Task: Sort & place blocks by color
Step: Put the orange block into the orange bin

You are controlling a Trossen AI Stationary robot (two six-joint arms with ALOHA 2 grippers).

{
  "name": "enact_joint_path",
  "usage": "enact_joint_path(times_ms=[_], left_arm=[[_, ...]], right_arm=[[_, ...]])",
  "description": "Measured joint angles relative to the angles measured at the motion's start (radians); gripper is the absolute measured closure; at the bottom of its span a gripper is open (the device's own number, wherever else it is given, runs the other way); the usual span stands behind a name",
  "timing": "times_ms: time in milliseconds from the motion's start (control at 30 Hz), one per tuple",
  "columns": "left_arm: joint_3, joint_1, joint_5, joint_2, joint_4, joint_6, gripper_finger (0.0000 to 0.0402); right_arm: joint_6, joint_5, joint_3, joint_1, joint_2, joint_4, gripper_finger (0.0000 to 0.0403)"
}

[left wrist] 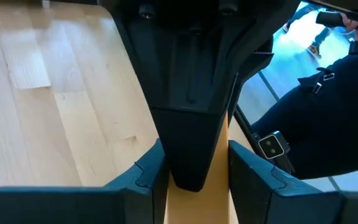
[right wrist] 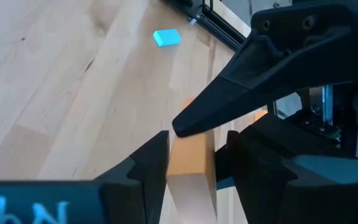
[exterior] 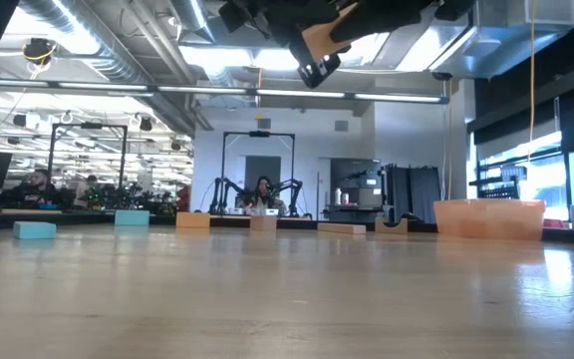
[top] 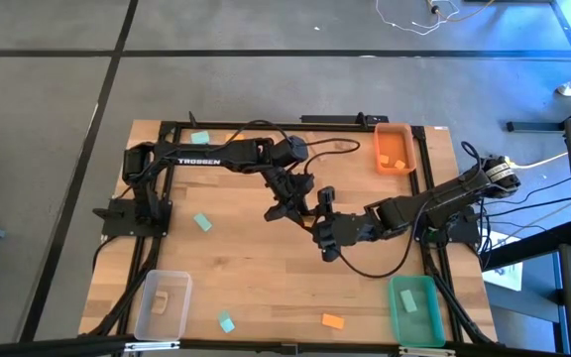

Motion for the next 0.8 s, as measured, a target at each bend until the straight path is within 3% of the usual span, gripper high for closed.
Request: enact_joint_path(times_ms=[533,700,800], left_arm=[[0.000,0.000,0.000,0.000,0.001,-0.023,0.0282],[0.000,-0.001,0.000,0.000,-0.002,-0.023,0.0282],[0.000,-0.003,0.000,0.000,-0.003,-0.024,0.0282]], right_arm=[[0.030,-0.061,0.000,-0.013,0.000,-0.008,0.0243],[0.029,-0.075,0.000,-0.013,0.000,-0.007,0.0263],[0.027,-0.080,0.000,-0.013,-0.001,-0.004,0.0301]])
